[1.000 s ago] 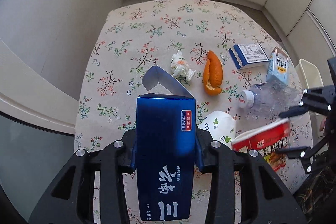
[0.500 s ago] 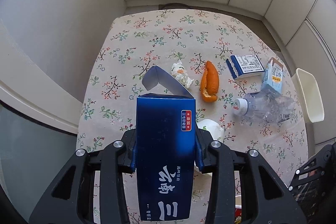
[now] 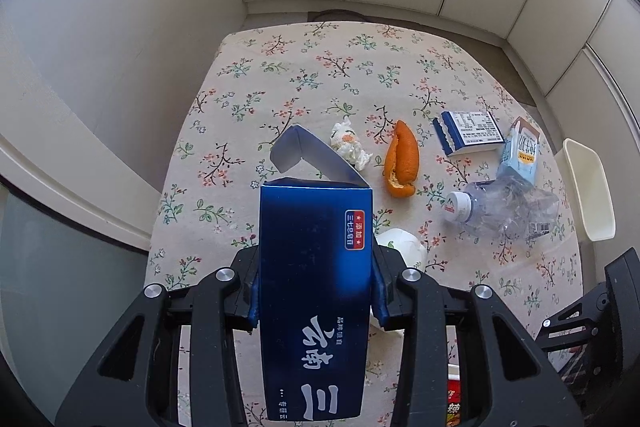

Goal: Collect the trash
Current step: 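Grasp the blue box with the left tool while the right tool grasps the red noodle cup, then carry both items to the bin and open the right tool, dropping the noodle cup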

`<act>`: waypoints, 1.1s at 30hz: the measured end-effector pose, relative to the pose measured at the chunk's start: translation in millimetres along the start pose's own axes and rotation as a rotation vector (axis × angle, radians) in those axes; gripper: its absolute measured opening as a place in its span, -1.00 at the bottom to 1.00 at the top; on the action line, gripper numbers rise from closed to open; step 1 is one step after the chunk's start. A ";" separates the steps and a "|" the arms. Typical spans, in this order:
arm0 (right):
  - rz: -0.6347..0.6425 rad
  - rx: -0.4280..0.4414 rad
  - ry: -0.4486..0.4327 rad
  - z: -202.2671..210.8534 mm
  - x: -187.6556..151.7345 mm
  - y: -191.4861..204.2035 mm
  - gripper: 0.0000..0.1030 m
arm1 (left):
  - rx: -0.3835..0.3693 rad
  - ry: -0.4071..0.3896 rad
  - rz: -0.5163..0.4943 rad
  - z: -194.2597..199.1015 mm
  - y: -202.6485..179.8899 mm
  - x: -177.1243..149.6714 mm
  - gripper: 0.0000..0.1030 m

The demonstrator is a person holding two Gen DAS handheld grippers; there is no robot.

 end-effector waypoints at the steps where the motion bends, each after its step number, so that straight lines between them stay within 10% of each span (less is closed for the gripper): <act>1: -0.004 -0.006 -0.013 1.7 3.5 2.5 -0.58 | 0.000 -0.005 0.004 0.9 1.2 0.8 -0.26; 33: -0.120 -0.374 -0.541 124.5 87.1 -15.5 -0.88 | -0.008 -0.248 0.269 61.2 37.6 35.3 -0.27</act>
Point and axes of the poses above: each gripper's, at about its wrist camera, not at the fingertips, and z roughly against the way its jaws point, y to its left, x to its top, the point moved 6 cm from there along -z, roughly the way its jaws point, and after that the axes turned 7 degrees about x, right-handed, at the moved point
